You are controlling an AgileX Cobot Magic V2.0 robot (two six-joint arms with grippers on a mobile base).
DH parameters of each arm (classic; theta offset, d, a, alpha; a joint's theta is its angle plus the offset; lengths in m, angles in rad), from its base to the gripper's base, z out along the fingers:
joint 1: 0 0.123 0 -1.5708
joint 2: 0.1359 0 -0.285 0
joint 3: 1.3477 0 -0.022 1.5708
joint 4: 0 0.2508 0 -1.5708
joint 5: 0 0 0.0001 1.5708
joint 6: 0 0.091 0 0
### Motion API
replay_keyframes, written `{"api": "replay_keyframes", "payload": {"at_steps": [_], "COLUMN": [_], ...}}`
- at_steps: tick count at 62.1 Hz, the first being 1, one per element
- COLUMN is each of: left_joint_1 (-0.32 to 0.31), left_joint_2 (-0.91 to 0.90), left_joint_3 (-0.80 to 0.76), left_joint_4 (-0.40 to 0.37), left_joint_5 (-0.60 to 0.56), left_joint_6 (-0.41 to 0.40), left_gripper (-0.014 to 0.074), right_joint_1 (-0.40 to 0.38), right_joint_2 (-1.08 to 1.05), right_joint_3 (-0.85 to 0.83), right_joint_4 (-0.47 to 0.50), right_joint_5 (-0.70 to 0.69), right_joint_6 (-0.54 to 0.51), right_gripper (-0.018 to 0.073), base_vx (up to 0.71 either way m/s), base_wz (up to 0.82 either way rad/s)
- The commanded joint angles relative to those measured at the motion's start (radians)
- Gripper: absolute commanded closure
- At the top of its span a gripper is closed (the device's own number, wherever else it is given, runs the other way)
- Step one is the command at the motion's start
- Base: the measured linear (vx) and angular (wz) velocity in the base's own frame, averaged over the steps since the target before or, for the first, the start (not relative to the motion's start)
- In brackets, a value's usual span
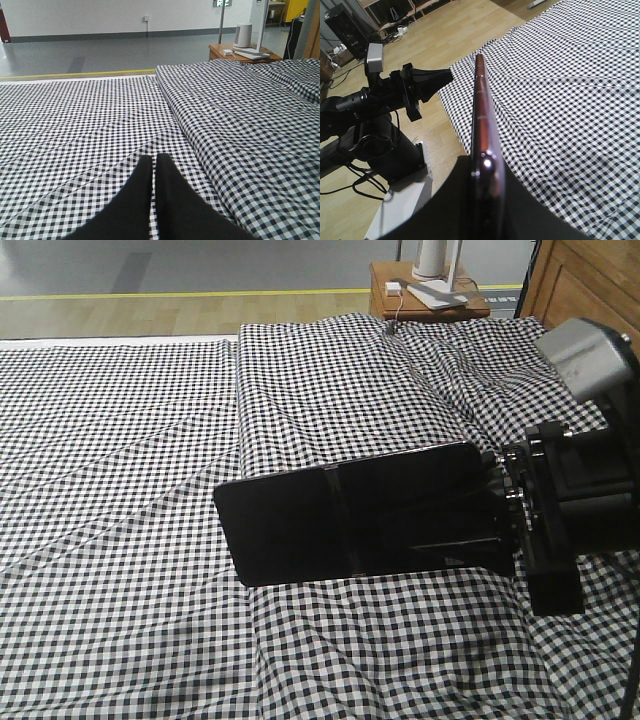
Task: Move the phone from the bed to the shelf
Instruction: 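Hold the phone in the right gripper while the base turns away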
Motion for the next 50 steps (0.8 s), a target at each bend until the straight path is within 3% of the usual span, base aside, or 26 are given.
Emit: {"api": "replay_keyframes", "payload": {"at_steps": [1,50], "left_joint_1": [-0.004,-0.004], "left_joint_2": [-0.006,-0.006], "left_joint_3": [0.002,0.002], "left_joint_4": [-0.009,-0.009], "left_joint_5": [-0.073,-0.073], "left_joint_6": [-0.004,-0.004], "left_gripper": [0.0596,0.0596], "right_joint_1": [-0.003,-0.003], "right_joint_2": [-0.023,-0.023], "right_joint_3": [-0.026,-0.026], "right_joint_4": [0.094,0.094], "right_joint_5": [0.072,0.072], "right_joint_6": [0.0,0.0], "right_gripper": [0.0564,0.0564], "base_vx": [0.0,-0.02], "base_wz": [0.0,0.05]}}
